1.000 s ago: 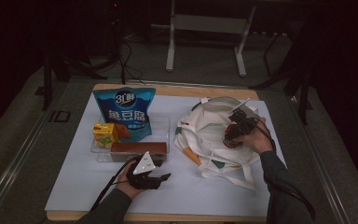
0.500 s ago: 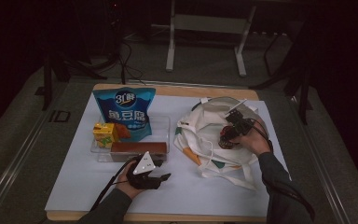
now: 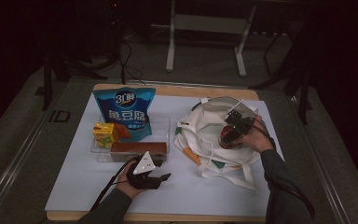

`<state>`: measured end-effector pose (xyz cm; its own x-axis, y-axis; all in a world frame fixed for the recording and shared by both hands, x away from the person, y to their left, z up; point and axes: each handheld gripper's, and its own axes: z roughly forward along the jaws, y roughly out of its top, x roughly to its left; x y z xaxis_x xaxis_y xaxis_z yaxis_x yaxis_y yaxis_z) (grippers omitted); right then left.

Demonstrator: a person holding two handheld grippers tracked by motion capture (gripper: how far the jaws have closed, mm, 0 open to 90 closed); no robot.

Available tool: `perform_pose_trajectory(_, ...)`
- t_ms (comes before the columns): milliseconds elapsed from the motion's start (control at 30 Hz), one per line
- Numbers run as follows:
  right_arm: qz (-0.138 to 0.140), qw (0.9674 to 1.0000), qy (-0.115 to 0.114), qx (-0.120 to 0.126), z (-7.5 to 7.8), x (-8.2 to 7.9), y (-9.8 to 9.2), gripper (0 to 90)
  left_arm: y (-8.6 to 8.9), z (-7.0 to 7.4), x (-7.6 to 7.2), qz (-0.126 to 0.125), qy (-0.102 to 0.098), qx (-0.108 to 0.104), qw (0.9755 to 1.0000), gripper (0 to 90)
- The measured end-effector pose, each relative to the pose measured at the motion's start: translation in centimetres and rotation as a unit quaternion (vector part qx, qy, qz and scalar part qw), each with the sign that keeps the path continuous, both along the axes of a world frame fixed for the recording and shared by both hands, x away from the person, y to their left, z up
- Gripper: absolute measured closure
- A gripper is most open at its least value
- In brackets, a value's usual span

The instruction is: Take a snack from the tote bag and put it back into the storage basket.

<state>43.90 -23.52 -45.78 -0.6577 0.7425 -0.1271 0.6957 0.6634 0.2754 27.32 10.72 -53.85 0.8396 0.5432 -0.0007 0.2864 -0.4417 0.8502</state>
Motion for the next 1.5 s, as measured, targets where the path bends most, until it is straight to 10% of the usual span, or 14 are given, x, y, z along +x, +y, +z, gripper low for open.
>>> perform_pose_trajectory(533,-0.079,0.9964,0.012,0.030,-0.1,0.1,0.0,25.4,0.0,0.0,0.0,0.001,0.000,0.001,1.0000,41.6)
perform_pose_trajectory(1500,-0.083,0.9954,-0.013,0.047,3.2,-0.8,1.8,25.5,0.0,0.0,0.0,0.001,0.000,0.000,1.0000,41.6)
